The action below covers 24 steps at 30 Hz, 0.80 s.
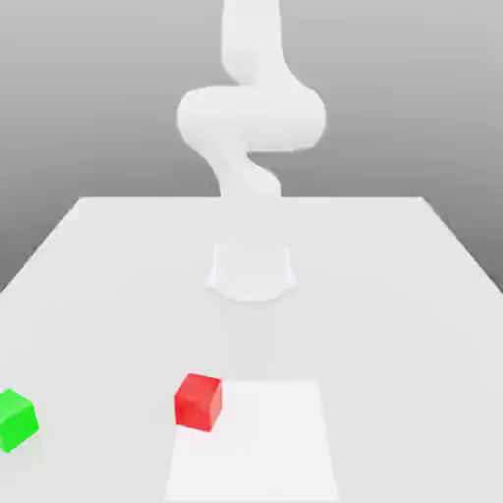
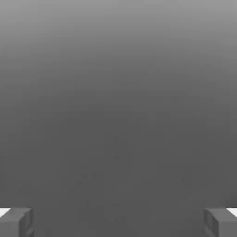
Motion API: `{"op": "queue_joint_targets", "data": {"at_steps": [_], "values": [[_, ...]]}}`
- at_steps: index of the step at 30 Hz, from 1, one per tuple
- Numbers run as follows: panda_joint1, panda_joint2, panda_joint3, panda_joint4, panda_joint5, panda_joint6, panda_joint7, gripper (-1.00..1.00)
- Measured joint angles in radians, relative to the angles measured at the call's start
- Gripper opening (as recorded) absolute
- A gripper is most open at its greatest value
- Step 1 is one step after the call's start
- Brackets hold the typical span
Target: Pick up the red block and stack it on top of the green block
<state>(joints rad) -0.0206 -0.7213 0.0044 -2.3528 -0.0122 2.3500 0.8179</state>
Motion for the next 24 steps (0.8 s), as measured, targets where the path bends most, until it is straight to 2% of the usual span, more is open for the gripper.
{"op": "queue_joint_targets", "data": {"at_steps": [11,18,24], "values": [[-0.09,0.412,-0.015,-0.261,-0.045,0.255,0.08,0.0],[-0.122,0.672,-0.05,-0.426,-0.005,0.419,0.08,0.0],[-0.131,0.888,-0.036,-0.425,0.041,0.595,0.053,0.0]]}}
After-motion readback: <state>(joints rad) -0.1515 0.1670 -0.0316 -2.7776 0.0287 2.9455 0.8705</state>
